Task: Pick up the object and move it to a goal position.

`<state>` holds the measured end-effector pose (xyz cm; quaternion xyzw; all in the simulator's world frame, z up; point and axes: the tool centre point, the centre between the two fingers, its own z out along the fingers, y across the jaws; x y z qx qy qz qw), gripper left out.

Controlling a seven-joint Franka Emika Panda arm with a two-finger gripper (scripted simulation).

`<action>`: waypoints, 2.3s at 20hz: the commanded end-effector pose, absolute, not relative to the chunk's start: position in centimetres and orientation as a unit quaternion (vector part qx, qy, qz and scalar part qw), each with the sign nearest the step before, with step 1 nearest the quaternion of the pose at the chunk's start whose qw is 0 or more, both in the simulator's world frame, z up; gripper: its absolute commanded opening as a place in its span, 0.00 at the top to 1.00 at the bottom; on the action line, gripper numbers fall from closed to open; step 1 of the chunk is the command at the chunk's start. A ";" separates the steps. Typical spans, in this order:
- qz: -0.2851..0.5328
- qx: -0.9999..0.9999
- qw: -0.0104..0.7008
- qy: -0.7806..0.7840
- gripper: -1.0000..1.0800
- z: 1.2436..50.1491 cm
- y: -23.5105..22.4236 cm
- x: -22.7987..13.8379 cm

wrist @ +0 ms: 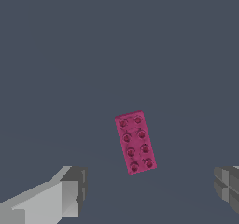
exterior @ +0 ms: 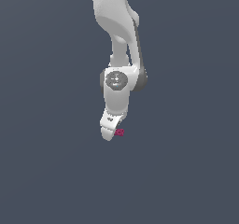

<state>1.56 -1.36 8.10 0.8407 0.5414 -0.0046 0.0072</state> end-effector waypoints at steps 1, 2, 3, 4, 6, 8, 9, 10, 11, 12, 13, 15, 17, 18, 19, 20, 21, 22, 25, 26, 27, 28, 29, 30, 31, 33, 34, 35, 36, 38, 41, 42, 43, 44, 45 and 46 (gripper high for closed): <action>-0.004 0.823 0.005 0.568 0.04 7.6 -1.3 1.6; -0.003 0.817 0.005 0.577 0.04 7.4 -1.2 1.6; -0.003 0.811 0.004 0.586 0.04 7.3 -1.2 1.6; -0.003 0.805 0.004 0.593 0.04 7.1 -1.1 1.6; -0.002 0.795 0.003 0.607 0.04 6.9 -1.1 1.6; -0.001 0.786 0.002 0.618 0.04 6.6 -1.0 1.6; -0.001 0.782 0.001 0.623 0.04 6.6 -1.0 1.5; -0.001 0.779 0.001 0.627 0.04 6.5 -1.0 1.5; -0.001 0.776 0.001 0.631 0.04 6.4 -1.0 1.5; 0.000 0.774 0.001 0.634 0.04 6.3 -1.0 1.5; 0.000 0.772 0.000 0.636 0.04 6.3 -0.9 1.5; 0.000 0.769 0.000 0.639 0.04 6.2 -0.9 1.5; 0.000 0.768 0.000 0.640 0.04 6.2 -0.9 1.5; 0.000 0.770 0.000 0.639 0.04 6.2 -0.9 1.5; 0.000 0.770 0.000 0.639 0.04 6.2 -0.9 1.5; 0.000 0.770 0.000 0.639 0.04 6.1 -0.9 1.5; 0.000 0.770 0.000 0.639 0.04 5.9 -1.0 1.5; 0.000 0.769 0.000 0.639 0.04 5.6 -0.9 1.5; 0.000 0.769 0.000 0.639 0.04 4.4 -0.9 1.5; 0.000 0.769 0.000 0.640 0.04 3.9 -0.9 1.5; 0.000 0.768 0.000 0.640 0.04 3.3 -0.9 1.4; 0.000 0.768 0.000 0.640 0.04 2.7 -0.9 1.4; 0.000 0.768 0.000 0.640 0.04 2.3 -0.9 1.4; 0.000 0.768 0.000 0.640 0.04 1.9 -0.9 1.4; 0.000 0.768 0.000 0.640 0.04 1.6 -0.9 1.4; 0.000 0.768 0.000 0.640 0.04 1.3 -0.9 1.5; 0.000 0.768 0.000 0.640 0.04 1.2 -0.9 1.5; 0.000 0.768 0.000 0.640 0.04 1.2 -0.9 1.5; 0.000 0.768 0.000 0.640 1.00 1.2 -0.9 1.5; 0.000 0.768 0.000 0.640 1.00 1.2 -0.9 1.5; 0.000 0.768 0.000 0.640 1.00 1.2 -0.9 1.5; 0.000 0.768 0.000 0.640 1.00 1.2 -0.9 1.5; 0.000 0.768 0.000 0.640 1.00 1.2 -0.9 1.5; 0.000 0.768 0.000 0.640 1.00 1.2 -0.9 1.5; 0.000 0.768 0.000 0.640 1.00 1.2 -0.9 1.5; 0.000 0.768 0.000 0.640 1.00 1.2 -0.9 1.5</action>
